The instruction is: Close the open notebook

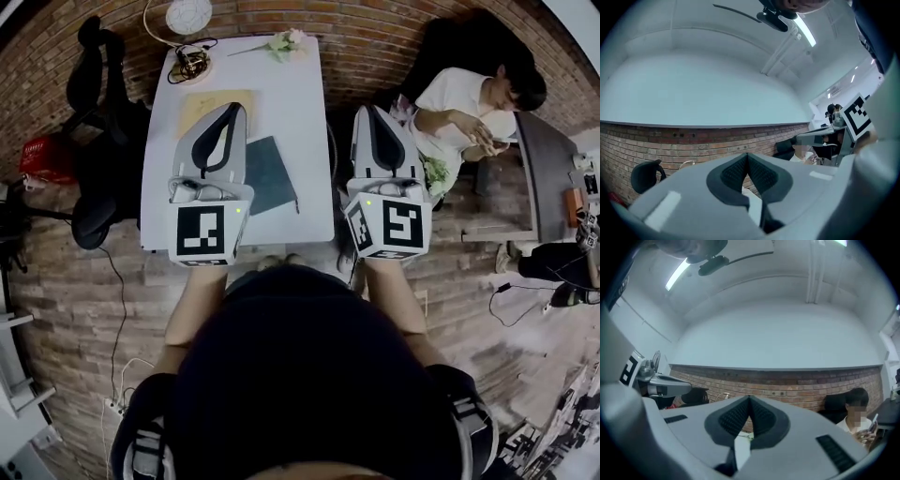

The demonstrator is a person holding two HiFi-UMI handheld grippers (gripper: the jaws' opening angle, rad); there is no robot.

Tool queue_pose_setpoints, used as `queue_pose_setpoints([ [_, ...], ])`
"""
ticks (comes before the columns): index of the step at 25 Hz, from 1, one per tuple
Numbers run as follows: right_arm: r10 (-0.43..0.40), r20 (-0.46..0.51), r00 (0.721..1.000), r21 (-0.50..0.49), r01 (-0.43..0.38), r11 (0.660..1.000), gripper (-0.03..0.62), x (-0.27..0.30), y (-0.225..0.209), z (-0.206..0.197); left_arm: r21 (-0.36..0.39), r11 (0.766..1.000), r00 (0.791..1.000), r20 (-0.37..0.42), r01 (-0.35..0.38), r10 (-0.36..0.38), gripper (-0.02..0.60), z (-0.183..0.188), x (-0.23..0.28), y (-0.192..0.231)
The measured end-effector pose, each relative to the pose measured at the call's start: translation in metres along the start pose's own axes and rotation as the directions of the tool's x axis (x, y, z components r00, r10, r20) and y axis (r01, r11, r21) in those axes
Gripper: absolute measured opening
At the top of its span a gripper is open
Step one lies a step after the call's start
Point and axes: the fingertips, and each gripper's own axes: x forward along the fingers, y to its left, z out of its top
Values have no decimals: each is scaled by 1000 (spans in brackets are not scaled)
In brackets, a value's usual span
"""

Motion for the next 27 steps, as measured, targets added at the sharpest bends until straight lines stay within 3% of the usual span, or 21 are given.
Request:
queue_pose_setpoints([
  [5, -1, 9, 1000, -5, 1, 1000, 11, -1, -6, 10, -14, 1000, 1000, -7, -11, 11, -5, 16, 0, -3],
  [27, 57, -7, 998, 34, -57, 998, 11, -2, -4, 1, -8, 999, 999, -36, -39, 38, -5, 14, -5, -12],
])
